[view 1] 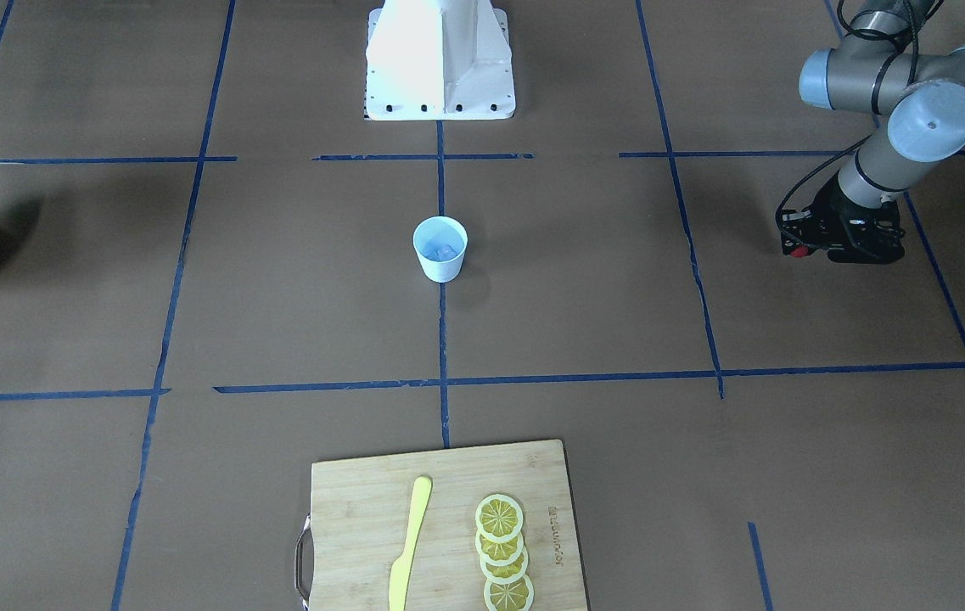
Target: Put ice and strawberries in cup
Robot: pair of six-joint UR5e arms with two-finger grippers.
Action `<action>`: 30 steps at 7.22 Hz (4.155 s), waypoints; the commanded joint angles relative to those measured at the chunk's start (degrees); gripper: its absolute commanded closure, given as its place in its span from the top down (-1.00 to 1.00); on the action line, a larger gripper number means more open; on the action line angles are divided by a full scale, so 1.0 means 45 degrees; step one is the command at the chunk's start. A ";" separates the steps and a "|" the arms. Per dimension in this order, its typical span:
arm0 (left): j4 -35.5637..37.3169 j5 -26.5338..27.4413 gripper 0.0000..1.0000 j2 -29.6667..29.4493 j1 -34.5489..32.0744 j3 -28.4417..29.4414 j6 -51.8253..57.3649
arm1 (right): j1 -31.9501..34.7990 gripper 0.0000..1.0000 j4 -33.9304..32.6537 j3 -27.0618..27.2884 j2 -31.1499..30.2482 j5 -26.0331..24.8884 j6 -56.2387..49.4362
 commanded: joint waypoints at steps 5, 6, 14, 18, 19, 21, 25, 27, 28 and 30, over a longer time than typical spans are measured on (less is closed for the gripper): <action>0.0934 0.1570 -1.00 -0.7288 0.4591 -0.0613 -0.7994 | 0.0001 1.00 -0.0006 -0.0103 -0.0042 0.0034 0.0001; 0.1518 0.2400 -1.00 -0.8563 0.5258 0.0302 -0.8119 | 0.0001 1.00 0.0014 -0.0161 -0.0042 0.0034 0.0001; 0.1777 0.4337 -1.00 -0.9513 0.5226 0.1269 -0.8101 | 0.0001 1.00 -0.0006 -0.0181 -0.0081 0.0054 0.0001; 0.1777 0.4459 -0.21 -0.9494 0.5207 0.1327 -0.8120 | 0.0001 1.00 -0.0006 -0.0142 -0.0081 0.0054 0.0001; 0.1777 0.4478 0.13 -0.9475 0.5226 0.1347 -0.8120 | 0.0001 1.00 -0.0006 -0.0142 -0.0081 0.0054 0.0001; 0.1758 0.4478 0.34 -0.9455 0.5226 0.1366 -0.8081 | 0.0001 1.00 -0.0006 -0.0142 -0.0081 0.0054 0.0001; 0.3405 0.4168 0.31 -0.9242 0.4664 0.0145 -0.7829 | 0.0001 1.00 -0.0006 -0.0161 -0.0081 0.0073 0.0001; 0.5907 0.3660 0.31 -0.7182 0.4096 -0.3303 -0.5437 | 0.0020 1.00 -0.0006 -0.0200 -0.0081 0.0073 -0.0038; 0.7078 0.3117 0.32 -0.5836 0.3455 -0.5080 -0.4168 | 0.0020 1.00 -0.0025 -0.0239 -0.0081 0.0073 -0.0135; 0.7753 0.1653 0.99 -0.3255 0.1506 -0.6695 -0.1101 | 0.0117 1.00 -0.0025 -0.0414 -0.0061 0.0073 -0.0194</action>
